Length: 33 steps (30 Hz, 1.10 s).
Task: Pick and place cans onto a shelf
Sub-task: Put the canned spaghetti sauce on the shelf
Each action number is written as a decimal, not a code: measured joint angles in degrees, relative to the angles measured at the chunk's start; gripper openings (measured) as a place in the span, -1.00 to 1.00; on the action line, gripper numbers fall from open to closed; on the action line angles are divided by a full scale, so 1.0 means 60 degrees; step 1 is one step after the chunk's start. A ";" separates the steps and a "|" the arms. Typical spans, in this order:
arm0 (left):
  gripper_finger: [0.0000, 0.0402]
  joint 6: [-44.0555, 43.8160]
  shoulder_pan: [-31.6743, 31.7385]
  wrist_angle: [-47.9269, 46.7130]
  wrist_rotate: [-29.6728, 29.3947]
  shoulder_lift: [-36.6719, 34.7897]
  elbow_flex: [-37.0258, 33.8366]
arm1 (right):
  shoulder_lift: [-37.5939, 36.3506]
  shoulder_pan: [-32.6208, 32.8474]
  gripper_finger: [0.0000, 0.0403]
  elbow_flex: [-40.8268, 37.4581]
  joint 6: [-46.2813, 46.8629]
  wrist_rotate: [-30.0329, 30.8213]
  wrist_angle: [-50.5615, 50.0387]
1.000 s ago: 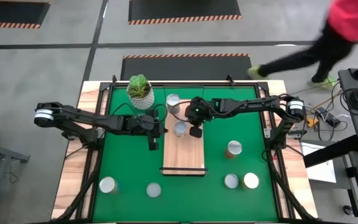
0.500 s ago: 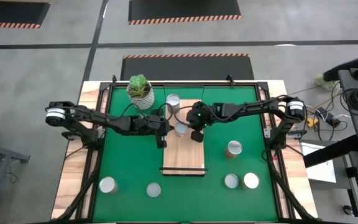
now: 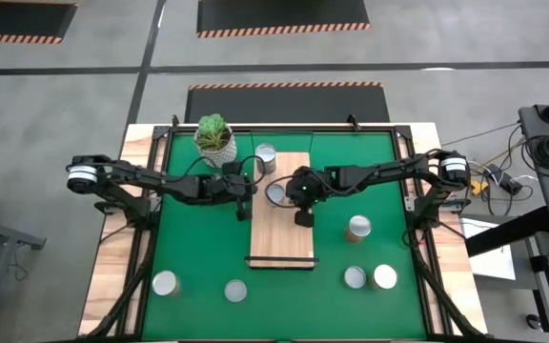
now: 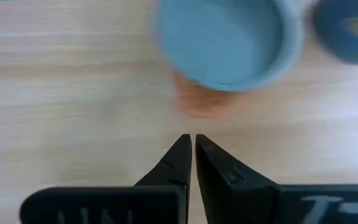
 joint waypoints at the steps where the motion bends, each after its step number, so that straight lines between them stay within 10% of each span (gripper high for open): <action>1: -1.00 -0.0044 0.0000 -0.0073 0.0332 -0.0051 0.0000 | 0.0000 -0.0060 -0.94 -0.0004 -0.0101 0.0382 0.0001; 6: -1.00 -0.0054 -0.0008 0.0696 0.1909 -0.0054 0.0000 | 0.0213 -0.0475 -0.94 -0.0033 -0.0409 0.1061 0.0767; 33: -1.00 -0.1632 -0.0060 -0.1415 0.1084 -0.0419 -0.0018 | 0.0280 -0.0023 -0.94 0.0025 -0.0381 -0.0625 0.1400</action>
